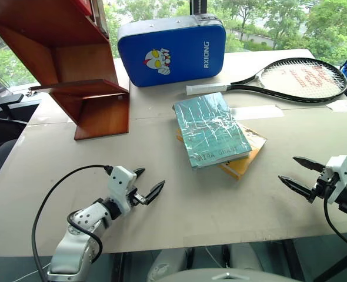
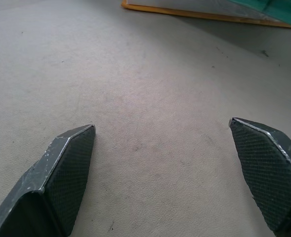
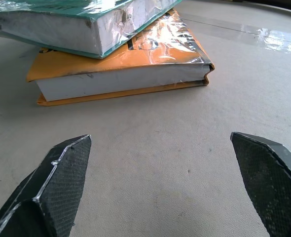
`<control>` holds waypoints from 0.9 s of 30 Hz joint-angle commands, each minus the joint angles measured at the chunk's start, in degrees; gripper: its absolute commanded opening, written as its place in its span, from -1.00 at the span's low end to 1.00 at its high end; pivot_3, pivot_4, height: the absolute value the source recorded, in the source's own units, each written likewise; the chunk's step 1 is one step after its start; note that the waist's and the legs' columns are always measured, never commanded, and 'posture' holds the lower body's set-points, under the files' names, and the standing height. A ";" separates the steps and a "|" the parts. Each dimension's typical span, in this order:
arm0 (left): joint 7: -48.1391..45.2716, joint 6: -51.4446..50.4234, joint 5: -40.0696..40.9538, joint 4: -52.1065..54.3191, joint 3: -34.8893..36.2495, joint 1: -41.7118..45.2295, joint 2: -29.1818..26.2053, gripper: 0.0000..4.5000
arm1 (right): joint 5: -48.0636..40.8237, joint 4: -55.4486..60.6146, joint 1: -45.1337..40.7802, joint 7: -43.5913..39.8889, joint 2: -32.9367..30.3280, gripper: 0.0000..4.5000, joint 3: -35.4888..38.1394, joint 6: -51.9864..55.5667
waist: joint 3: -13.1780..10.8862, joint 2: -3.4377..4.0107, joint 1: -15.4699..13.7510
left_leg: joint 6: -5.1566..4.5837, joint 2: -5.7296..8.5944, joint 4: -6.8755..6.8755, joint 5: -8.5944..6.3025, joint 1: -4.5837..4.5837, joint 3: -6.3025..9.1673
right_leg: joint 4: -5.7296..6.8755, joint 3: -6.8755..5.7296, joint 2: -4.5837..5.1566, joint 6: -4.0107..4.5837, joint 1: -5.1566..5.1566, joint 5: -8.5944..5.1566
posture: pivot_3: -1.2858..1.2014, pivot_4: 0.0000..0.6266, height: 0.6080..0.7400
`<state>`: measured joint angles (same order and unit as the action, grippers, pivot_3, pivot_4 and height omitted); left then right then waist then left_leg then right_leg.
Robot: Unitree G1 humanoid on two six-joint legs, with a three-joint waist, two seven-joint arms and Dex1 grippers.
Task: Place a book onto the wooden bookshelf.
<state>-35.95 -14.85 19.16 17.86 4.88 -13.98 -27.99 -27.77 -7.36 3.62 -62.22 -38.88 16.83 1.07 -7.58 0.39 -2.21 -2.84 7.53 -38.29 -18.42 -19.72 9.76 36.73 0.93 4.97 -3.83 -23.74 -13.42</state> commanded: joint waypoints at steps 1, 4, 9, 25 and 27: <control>-0.24 -0.73 -0.07 -0.05 0.76 -0.87 -0.70 0.99 | -1.11 1.09 -0.33 -0.84 -0.92 1.00 1.68 0.09 | 0.00 0.00 0.00 | 0.00 0.00 0.00 0.00 0.00 0.00 | 0.00 0.00 0.00 0.00 0.00 0.00 | 0.03 -0.52 1.00; -0.34 -0.20 0.60 0.10 1.66 -0.37 -0.65 0.99 | -0.79 1.37 -1.19 -1.04 -1.16 1.00 0.81 0.62 | -0.01 -0.01 0.07 | 0.00 0.00 0.00 0.00 0.00 0.00 | 0.00 0.00 0.00 0.00 0.00 0.00 | 0.03 -0.52 1.00; -0.68 -0.11 0.58 0.11 2.16 -0.45 -0.73 0.99 | -0.47 1.11 -1.99 -1.24 -1.05 1.00 0.46 0.90 | -0.02 -0.02 0.04 | 0.00 0.00 0.00 0.00 0.00 0.00 | 0.00 -0.01 -0.01 0.00 -0.01 0.00 | 0.03 -0.52 1.00; -1.97 -0.02 0.65 -1.25 2.28 1.47 -1.29 0.99 | 0.00 1.02 -1.26 -1.57 0.28 1.00 0.31 -0.20 | -0.05 -0.04 0.01 | 0.00 0.00 0.00 0.00 -0.01 0.01 | 0.00 -0.02 -0.01 0.00 -0.01 0.00 | 0.03 -0.52 1.00; -2.59 -0.26 1.26 -1.46 2.25 1.91 -1.29 0.99 | -0.22 1.71 -0.95 -1.49 0.30 1.00 0.40 -0.05 | -0.05 -0.04 0.01 | 0.00 0.00 0.00 0.00 -0.01 0.01 | 0.00 -0.02 -0.01 0.00 -0.01 0.00 | 0.03 -0.52 1.00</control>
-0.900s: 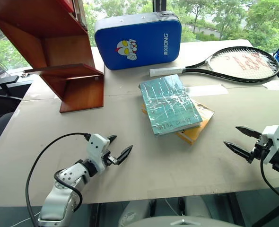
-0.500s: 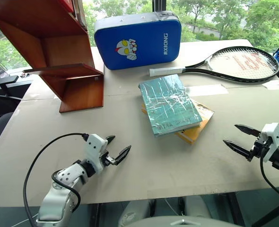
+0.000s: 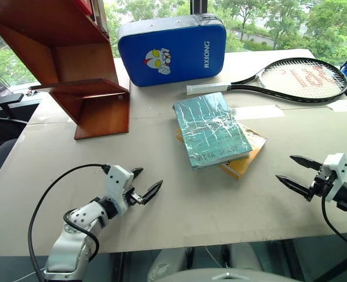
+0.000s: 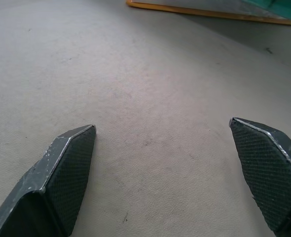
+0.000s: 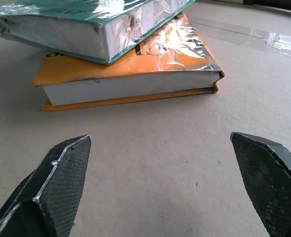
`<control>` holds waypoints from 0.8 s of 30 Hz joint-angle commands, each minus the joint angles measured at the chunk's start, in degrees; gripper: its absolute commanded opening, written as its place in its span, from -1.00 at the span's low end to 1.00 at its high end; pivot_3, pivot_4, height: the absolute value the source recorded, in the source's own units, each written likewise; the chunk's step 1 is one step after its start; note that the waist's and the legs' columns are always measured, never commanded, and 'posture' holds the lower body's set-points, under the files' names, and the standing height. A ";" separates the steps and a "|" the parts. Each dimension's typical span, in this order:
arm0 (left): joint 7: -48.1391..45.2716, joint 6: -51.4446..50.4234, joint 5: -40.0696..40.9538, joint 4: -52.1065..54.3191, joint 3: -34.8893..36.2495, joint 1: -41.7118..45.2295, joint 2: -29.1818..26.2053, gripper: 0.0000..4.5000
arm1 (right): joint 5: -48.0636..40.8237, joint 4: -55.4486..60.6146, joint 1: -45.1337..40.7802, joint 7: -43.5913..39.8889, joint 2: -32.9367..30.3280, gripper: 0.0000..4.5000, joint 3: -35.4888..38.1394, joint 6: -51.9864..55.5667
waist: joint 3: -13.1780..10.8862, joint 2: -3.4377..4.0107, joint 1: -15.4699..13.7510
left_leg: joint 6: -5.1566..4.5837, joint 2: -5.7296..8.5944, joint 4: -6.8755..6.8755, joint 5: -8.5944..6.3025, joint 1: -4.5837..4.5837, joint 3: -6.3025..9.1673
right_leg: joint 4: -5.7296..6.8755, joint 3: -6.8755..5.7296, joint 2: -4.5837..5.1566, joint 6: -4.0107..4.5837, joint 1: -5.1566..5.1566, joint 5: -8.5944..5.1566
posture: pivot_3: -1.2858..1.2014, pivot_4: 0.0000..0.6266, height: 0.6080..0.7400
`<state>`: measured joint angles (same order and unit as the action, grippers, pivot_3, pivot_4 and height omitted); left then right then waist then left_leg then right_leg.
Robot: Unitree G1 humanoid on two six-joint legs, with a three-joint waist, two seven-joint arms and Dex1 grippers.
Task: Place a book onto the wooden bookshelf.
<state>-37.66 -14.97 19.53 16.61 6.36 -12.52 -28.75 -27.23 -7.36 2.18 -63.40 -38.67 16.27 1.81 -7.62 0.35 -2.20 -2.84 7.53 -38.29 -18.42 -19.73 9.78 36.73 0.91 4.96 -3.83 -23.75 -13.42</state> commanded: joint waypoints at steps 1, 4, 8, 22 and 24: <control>-0.94 -1.00 1.88 0.30 0.80 0.93 -0.19 0.99 | -1.07 2.13 0.65 -0.50 -0.03 1.00 1.15 -0.70 | -0.01 -0.01 -0.01 | 0.00 0.00 0.00 0.00 0.00 0.00 | 0.00 0.00 0.00 0.00 0.00 0.00 | 0.03 -0.52 1.00; -1.36 -4.68 6.18 1.83 1.55 2.65 0.61 0.99 | -2.49 4.66 1.12 -0.51 -0.21 1.00 1.59 0.42 | -0.03 -0.01 -0.04 | 0.00 0.00 0.00 0.00 -0.01 0.01 | 0.00 -0.01 0.00 0.00 0.00 0.00 | 0.03 -0.52 1.00; -1.79 -14.44 17.74 5.71 2.57 6.29 1.56 0.99 | -6.11 10.91 2.73 -0.84 -1.72 1.00 3.00 4.09 | -0.06 -0.05 -0.02 | 0.00 0.00 -0.01 0.00 -0.02 0.03 | 0.00 -0.01 0.00 0.00 -0.01 0.00 | 0.03 -0.52 1.00; 10.09 -52.53 44.80 -21.26 3.93 33.19 10.80 0.99 | -19.74 37.59 11.67 5.03 -4.95 1.00 8.22 19.93 | -0.26 -0.41 -0.17 | 0.00 0.04 -0.12 0.01 -0.06 0.11 | 0.03 -0.09 -0.02 -0.02 -0.01 0.01 | 0.03 -0.52 1.00; 11.63 -55.86 44.84 -26.90 4.21 38.17 13.21 0.99 | -19.71 38.71 12.77 5.69 -4.67 1.00 9.23 19.85 | -0.33 -0.56 -0.15 | 0.00 0.05 -0.14 0.01 -0.07 0.10 | 0.03 -0.08 -0.01 -0.03 -0.01 0.01 | 0.03 -0.52 1.00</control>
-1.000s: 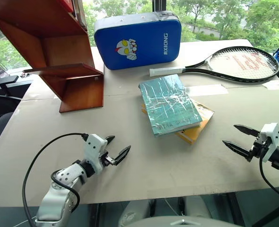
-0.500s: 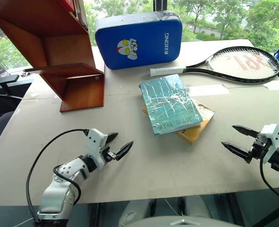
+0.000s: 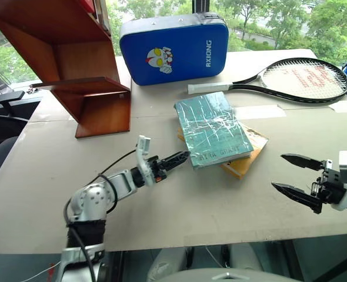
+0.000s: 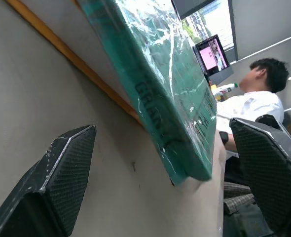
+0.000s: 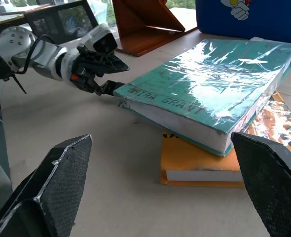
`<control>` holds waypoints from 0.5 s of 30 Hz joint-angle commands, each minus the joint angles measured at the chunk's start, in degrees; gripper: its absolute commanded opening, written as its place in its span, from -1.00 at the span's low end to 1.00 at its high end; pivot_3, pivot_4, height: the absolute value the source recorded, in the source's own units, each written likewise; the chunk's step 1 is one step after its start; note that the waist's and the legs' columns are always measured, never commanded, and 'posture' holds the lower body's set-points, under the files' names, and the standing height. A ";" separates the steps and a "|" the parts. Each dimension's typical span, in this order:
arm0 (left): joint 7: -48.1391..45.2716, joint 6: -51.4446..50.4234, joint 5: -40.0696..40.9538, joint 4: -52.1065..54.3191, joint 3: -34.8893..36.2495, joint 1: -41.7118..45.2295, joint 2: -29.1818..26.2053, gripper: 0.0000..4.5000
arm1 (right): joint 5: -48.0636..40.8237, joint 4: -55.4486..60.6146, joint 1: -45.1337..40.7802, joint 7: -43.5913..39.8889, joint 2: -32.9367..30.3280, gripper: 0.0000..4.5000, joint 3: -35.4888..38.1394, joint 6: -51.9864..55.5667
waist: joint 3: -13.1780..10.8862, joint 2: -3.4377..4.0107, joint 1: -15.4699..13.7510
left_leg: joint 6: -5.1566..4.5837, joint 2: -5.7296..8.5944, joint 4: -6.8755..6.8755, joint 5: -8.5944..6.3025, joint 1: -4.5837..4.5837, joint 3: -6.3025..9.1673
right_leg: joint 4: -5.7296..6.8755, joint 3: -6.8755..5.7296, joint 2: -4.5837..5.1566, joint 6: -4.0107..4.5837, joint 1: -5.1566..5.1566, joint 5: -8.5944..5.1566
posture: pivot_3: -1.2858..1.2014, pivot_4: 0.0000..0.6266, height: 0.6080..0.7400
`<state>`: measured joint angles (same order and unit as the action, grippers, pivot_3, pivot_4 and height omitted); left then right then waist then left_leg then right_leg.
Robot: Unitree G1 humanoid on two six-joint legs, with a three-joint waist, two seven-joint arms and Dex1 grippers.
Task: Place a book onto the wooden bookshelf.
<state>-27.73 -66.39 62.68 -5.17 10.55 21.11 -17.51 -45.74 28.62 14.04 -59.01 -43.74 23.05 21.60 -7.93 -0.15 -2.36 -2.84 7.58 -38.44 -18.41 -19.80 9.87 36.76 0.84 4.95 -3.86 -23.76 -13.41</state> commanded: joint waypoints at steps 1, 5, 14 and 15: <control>2.10 -5.77 1.66 -7.61 0.25 6.80 3.07 0.99 | -1.16 3.10 1.59 1.47 0.60 1.00 3.08 -0.10 | -0.03 -0.10 -0.18 | 0.00 0.00 0.00 0.00 0.00 0.00 | 0.00 -0.01 0.00 0.00 0.00 0.00 | 0.03 -0.52 1.00; -0.74 -10.68 1.48 -9.36 -0.56 9.93 3.16 0.99 | -0.65 4.43 4.45 1.67 1.32 1.00 4.97 -0.86 | -0.07 -0.16 0.28 | 0.00 0.01 0.00 0.00 -0.02 0.01 | 0.00 0.01 0.01 -0.01 -0.03 -0.01 | 0.03 -0.52 1.00; 1.82 -13.56 5.81 -3.28 6.50 6.52 4.28 -0.69 | -0.43 2.56 3.49 1.71 2.89 1.00 4.84 -2.49 | -0.08 -0.18 1.33 | 0.01 0.01 0.00 0.01 0.00 0.02 | 0.06 0.10 -0.03 -0.01 -0.10 0.00 | 0.03 -0.52 1.00; 2.70 -13.96 6.69 -2.47 7.34 6.25 4.52 -0.88 | -0.60 1.83 2.60 1.53 2.74 1.00 4.79 -2.46 | -0.08 -0.18 1.39 | 0.01 0.01 0.00 0.01 0.00 0.02 | 0.06 0.11 -0.03 -0.01 -0.10 0.00 | 0.03 -0.52 1.00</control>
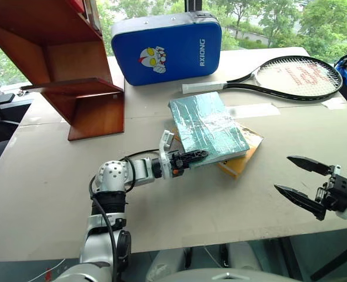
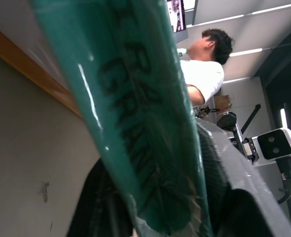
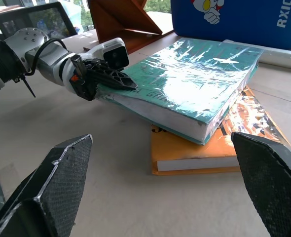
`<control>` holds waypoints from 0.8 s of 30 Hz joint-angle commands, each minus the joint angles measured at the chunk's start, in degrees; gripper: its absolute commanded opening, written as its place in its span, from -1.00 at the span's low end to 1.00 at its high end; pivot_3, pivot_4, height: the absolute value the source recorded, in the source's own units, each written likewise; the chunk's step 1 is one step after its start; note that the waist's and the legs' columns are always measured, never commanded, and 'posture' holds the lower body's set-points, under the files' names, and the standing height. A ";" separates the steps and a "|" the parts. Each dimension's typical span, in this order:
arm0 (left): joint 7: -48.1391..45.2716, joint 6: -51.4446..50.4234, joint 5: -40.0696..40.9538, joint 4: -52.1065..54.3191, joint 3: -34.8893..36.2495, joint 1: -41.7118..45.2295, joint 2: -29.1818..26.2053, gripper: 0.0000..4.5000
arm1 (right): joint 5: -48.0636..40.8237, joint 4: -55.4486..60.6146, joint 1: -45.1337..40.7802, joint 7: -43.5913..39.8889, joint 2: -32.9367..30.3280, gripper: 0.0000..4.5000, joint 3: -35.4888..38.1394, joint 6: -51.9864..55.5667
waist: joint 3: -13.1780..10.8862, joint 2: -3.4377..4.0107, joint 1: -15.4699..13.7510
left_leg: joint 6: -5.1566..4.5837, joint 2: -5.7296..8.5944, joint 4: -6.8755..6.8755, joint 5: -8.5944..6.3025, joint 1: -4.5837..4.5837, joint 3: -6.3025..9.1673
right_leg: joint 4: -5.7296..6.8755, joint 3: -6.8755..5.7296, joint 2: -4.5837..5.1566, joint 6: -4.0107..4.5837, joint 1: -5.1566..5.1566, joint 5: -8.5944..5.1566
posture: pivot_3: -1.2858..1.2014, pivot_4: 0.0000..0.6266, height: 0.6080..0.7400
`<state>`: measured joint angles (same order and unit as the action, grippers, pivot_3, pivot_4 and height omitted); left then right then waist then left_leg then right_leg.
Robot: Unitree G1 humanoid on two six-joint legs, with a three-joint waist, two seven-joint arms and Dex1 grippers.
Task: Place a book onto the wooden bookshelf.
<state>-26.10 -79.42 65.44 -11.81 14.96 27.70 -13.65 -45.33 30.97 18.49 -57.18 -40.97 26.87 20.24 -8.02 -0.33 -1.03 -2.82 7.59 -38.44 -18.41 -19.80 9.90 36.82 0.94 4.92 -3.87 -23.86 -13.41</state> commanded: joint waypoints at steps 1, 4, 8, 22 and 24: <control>1.76 -1.30 4.66 4.94 3.62 -0.59 0.89 -0.97 | -1.09 -1.24 -2.67 -0.53 -0.18 1.00 0.90 -1.09 | -0.01 -0.02 0.05 | 0.00 0.00 0.00 0.00 0.00 -0.01 | 0.00 0.01 0.01 0.00 0.00 0.00 | 0.03 -0.52 1.00; 3.15 -1.12 4.72 8.15 3.60 -1.39 0.79 -0.97 | -0.95 -3.11 -5.26 -1.28 -0.82 1.00 0.26 -0.88 | -0.02 -0.04 0.02 | 0.00 0.00 -0.01 0.00 -0.01 0.00 | 0.00 -0.01 0.01 0.00 0.00 0.00 | 0.03 -0.52 1.00; -1.45 6.46 -1.77 21.78 -2.86 -1.03 -3.73 -0.97 | -3.21 -5.69 -10.76 -0.82 -1.13 1.00 0.45 0.31 | -0.10 -0.13 0.07 | 0.00 0.00 0.00 0.00 -0.02 -0.01 | -0.01 0.00 0.02 0.00 0.00 0.00 | 0.03 -0.52 1.00; -17.45 73.04 -62.96 22.70 -22.10 23.78 -38.61 -0.97 | -8.21 -18.48 -37.11 0.70 2.72 1.00 -7.23 6.06 | -0.34 -0.26 0.40 | 0.05 -0.03 0.18 0.03 -0.24 -0.06 | -0.21 -0.01 0.01 0.07 -0.28 0.04 | 0.03 -0.52 1.00; -17.76 78.30 -69.06 19.93 -22.30 24.06 -43.34 -0.97 | -8.88 -19.42 -39.85 1.60 3.42 1.00 -7.20 6.84 | -0.38 -0.20 0.37 | 0.05 -0.03 0.25 0.03 -0.24 -0.07 | -0.29 0.00 0.01 0.07 -0.29 0.04 | 0.03 -0.52 1.00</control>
<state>-43.62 -5.79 1.52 9.95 -7.51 51.72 -54.49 -52.46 11.07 -19.89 -56.50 -37.49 18.53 26.72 -8.39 -0.53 -0.66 -2.78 7.56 -38.17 -18.38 -20.04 9.83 36.51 0.93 4.94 -3.79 -24.16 -13.37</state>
